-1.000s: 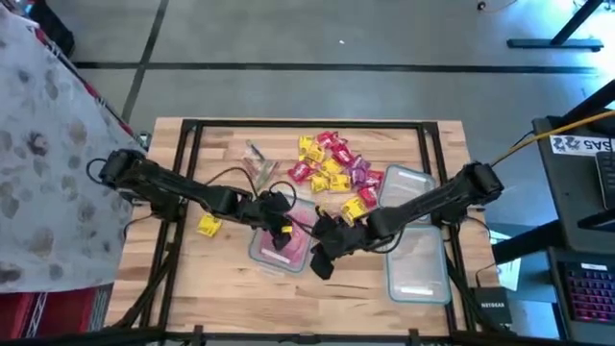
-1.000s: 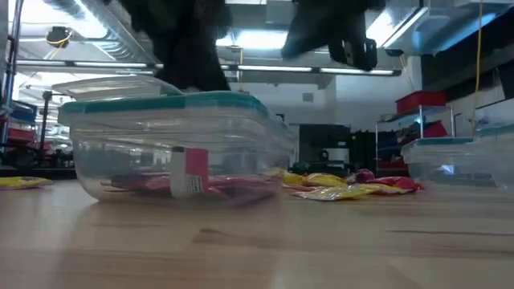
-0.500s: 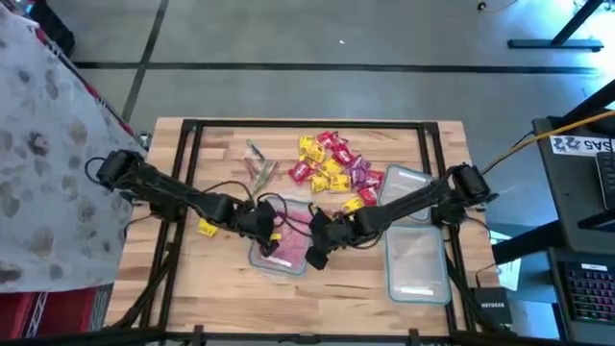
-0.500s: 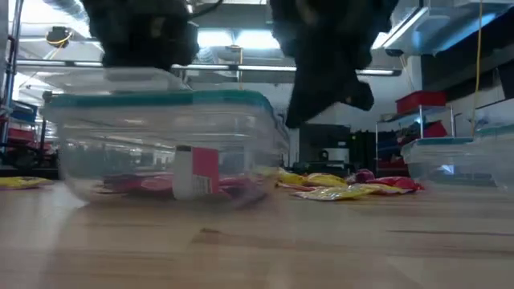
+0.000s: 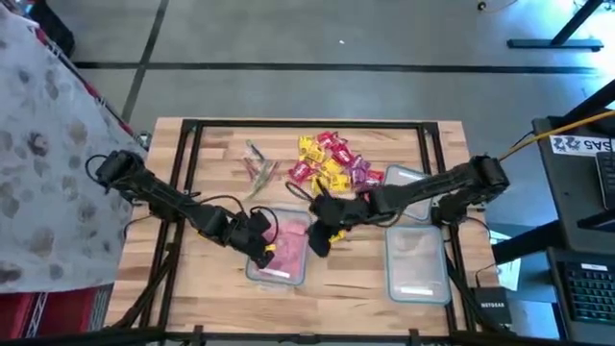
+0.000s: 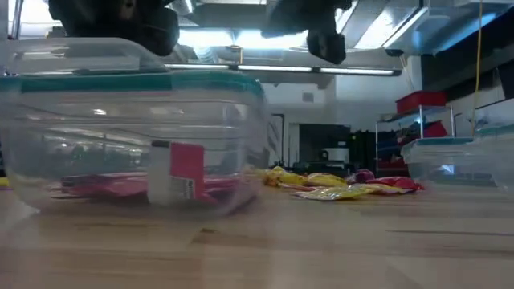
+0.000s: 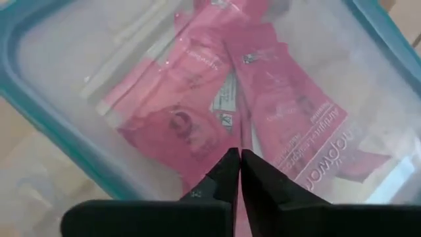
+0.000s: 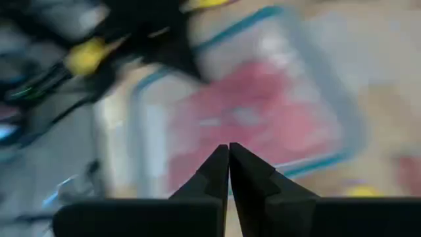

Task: Sort candy
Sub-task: Close the rectangular transparent bin

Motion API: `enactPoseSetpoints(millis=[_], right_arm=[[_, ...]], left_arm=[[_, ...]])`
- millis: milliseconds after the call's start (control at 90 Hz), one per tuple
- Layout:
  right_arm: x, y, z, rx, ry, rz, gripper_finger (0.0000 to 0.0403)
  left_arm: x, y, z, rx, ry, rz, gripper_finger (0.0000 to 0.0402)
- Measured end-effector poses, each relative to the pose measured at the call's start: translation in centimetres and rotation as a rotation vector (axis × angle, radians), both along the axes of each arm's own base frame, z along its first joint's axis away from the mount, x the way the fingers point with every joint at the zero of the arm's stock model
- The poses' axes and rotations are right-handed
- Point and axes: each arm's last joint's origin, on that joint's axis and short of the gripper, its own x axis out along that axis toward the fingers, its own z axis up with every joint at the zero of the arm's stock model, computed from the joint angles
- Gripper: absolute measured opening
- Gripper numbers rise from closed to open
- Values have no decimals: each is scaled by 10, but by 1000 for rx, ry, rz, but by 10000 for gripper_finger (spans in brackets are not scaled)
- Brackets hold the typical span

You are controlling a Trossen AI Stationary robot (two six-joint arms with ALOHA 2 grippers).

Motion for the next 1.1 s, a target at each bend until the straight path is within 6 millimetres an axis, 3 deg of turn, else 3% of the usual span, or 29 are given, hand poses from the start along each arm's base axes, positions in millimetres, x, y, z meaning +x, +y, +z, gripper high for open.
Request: enactPoseSetpoints(millis=[133,244,367,500,711,844,967,1100], right_arm=[[11,28,-21,86,5,41,0],[18,38,-49,76,70,-19,0],[24,30,-71,51,151,-108,0],[26,10,-74,5,191,-165,0],[9,-45,-55,-166,294,-275,0],[-12,-60,-23,-233,299,-313,0],[-26,-59,0,-217,250,-284,0],[-25,-30,10,-91,155,-103,0]], left_arm=[[3,9,0,10,-1,27,0],[6,16,0,31,2,30,0],[8,21,0,4,13,22,0],[7,17,0,-16,12,14,0],[3,5,0,-52,5,19,0],[0,-2,0,-66,5,23,0],[-1,-5,0,-55,-4,33,0],[-1,-4,0,-55,-4,42,0]])
